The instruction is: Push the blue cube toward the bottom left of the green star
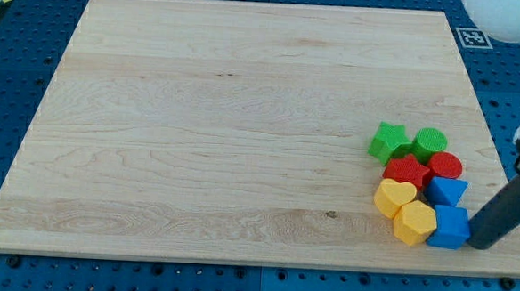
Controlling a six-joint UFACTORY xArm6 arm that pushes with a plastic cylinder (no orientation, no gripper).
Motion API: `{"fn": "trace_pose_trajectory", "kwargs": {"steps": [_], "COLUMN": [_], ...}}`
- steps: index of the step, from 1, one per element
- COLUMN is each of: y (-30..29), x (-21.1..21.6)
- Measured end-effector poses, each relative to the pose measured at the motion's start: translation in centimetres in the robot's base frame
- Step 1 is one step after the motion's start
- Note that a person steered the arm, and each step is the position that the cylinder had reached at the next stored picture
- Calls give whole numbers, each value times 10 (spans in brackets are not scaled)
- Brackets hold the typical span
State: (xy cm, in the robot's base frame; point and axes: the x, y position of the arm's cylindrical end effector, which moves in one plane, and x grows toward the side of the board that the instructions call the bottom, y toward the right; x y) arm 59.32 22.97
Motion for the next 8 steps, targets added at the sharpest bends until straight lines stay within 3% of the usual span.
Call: {"fn": "trace_pose_trajectory", "kwargs": {"steps": [3, 4, 8], "y": [-34, -31, -133], "x": [0, 23, 0]}}
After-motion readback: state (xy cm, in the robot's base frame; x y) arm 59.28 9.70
